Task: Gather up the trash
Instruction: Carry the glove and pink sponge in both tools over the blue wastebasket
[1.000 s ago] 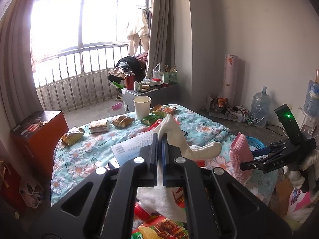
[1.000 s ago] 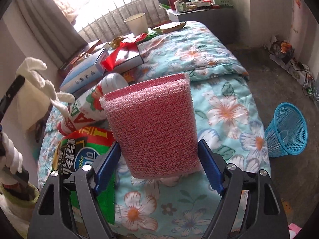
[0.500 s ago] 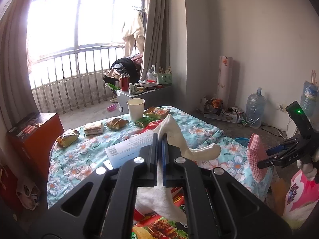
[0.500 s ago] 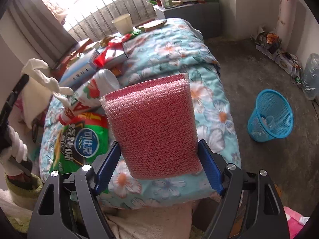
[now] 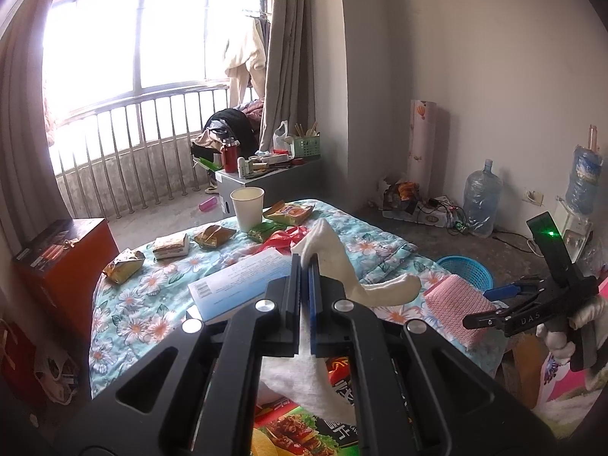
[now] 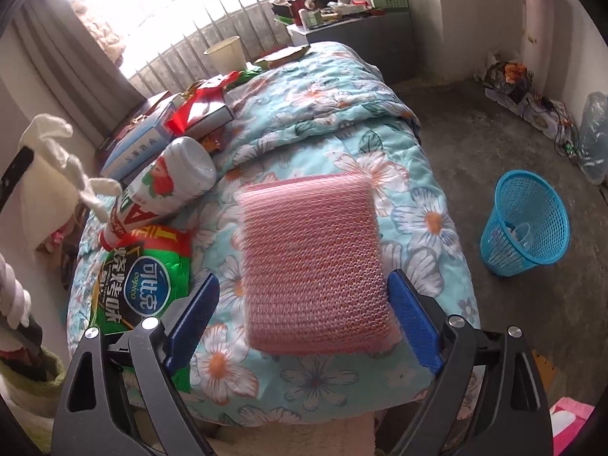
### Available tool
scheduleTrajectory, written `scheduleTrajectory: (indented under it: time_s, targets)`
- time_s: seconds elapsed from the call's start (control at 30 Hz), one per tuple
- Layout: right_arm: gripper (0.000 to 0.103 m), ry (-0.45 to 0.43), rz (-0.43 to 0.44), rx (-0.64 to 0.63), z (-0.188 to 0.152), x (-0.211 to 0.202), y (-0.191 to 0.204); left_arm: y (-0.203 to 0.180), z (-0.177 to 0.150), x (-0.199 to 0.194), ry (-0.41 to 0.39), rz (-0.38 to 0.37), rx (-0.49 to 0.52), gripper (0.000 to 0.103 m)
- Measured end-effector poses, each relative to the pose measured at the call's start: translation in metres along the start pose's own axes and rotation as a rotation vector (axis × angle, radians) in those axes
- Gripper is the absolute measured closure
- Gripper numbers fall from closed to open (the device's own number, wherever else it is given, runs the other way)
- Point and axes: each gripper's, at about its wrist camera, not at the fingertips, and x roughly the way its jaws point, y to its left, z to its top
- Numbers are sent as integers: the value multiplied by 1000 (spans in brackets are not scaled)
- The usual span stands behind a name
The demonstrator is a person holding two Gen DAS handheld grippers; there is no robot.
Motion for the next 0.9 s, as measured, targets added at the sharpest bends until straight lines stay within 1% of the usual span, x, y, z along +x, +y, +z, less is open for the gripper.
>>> scheduleTrajectory:
  time_s: [0.1, 0.23, 0.33, 0.47, 0.67, 0.9]
  targets:
    - [15, -6, -7, 2, 1, 0, -2, -4, 2, 1, 1, -6, 12, 101]
    - [15, -18, 2, 35, 13, 1, -7, -11, 6, 2, 2, -6, 30, 101]
    - [15, -23, 7, 26, 15, 2, -3, -15, 9, 2, 1, -4, 35, 101]
    - [15, -21, -29, -7, 4, 4, 3, -18, 10, 3, 5, -3, 37, 101]
    - [14, 0, -34, 23, -19, 10, -3, -23, 10, 9, 21, -11, 45, 101]
    - [14, -38, -58, 13, -21, 7, -1, -31, 11, 9, 20, -19, 58, 101]
